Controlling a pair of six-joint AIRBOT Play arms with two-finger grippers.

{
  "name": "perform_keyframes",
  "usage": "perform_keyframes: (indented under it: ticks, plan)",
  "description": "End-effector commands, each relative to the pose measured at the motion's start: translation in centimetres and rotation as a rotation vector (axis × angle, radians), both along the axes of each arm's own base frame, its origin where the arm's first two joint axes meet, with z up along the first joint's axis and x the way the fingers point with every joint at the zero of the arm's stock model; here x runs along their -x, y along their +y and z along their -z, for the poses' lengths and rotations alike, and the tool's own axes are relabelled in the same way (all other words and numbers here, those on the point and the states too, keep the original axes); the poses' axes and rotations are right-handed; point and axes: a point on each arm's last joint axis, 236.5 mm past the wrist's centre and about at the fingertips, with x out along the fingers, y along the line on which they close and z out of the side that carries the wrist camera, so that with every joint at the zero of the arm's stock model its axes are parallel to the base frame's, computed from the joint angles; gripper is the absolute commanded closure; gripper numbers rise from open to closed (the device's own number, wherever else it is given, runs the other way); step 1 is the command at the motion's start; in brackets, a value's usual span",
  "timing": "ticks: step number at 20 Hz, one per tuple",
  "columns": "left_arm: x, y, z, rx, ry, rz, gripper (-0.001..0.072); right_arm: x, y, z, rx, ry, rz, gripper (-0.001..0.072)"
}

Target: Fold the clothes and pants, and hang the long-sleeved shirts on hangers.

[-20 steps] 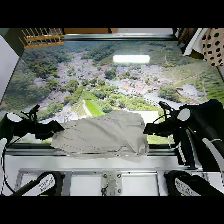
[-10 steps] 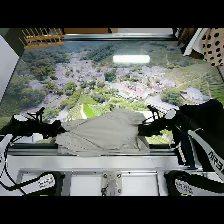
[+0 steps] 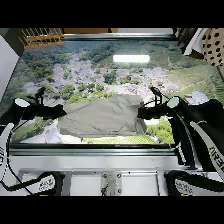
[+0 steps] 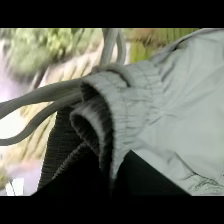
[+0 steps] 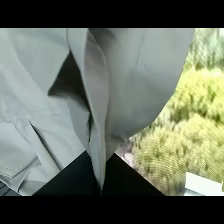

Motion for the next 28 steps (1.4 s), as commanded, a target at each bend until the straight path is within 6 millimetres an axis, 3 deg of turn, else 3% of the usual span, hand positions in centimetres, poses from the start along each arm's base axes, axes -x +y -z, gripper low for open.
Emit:
perform_keyframes:
  ticks: [1,2,6,8,9,10,11,12,19,23,25,28]
  plan:
    - [-2.9,1.1,-2.7,-0.078,-0.093,0.026,0.0320,-0.8,-1.0,-0.1,0.038,-0.026,0.003,0.0705]
    - [-3.0,1.5,-3.2,-0.070,-0.085,0.006,0.0121,-0.9,-1.3,-0.1,0.039,-0.025,0.011,0.0706]
    - [-3.0,2.1,-5.3,-0.039,-0.088,-0.035,0.0122,-0.6,-2.7,0.0,0.027,0.015,0.046,0.0706]
    - [-3.0,0.4,-6.6,-0.036,-0.116,-0.010,0.0225,0.0,-3.5,0.0,0.014,0.060,0.063,0.0707]
    - [-3.0,-1.0,-7.0,-0.034,-0.127,0.016,0.0222,0.4,-3.7,-0.1,0.008,0.079,0.060,0.0707]
    - [-3.0,-3.0,-7.2,-0.028,-0.131,0.045,0.0224,0.6,-3.9,-0.4,0.004,0.093,0.053,0.0707]
    - [-3.1,-5.2,-7.1,-0.023,-0.133,0.080,0.0426,0.7,-3.9,-0.8,0.001,0.101,0.042,0.0707]
    - [-3.1,-7.3,-6.6,-0.023,-0.140,0.123,0.0689,0.7,-4.1,-1.2,0.008,0.117,0.047,0.0707]
    - [-2.9,-24.1,-0.6,0.105,-0.082,0.321,0.0693,1.0,-8.6,-6.2,0.224,0.206,0.016,0.0708]
    - [-2.4,-32.7,1.4,0.113,-0.094,0.478,0.0693,1.0,-9.1,-9.9,0.249,0.213,-0.001,0.0708]
    - [-2.0,-36.1,2.2,0.120,-0.098,0.542,0.0693,0.8,-9.1,-11.6,0.249,0.203,-0.003,0.0708]
    - [-1.4,-39.5,3.6,0.137,-0.067,0.573,0.0693,0.8,-9.0,-13.5,0.251,0.193,-0.012,0.0708]
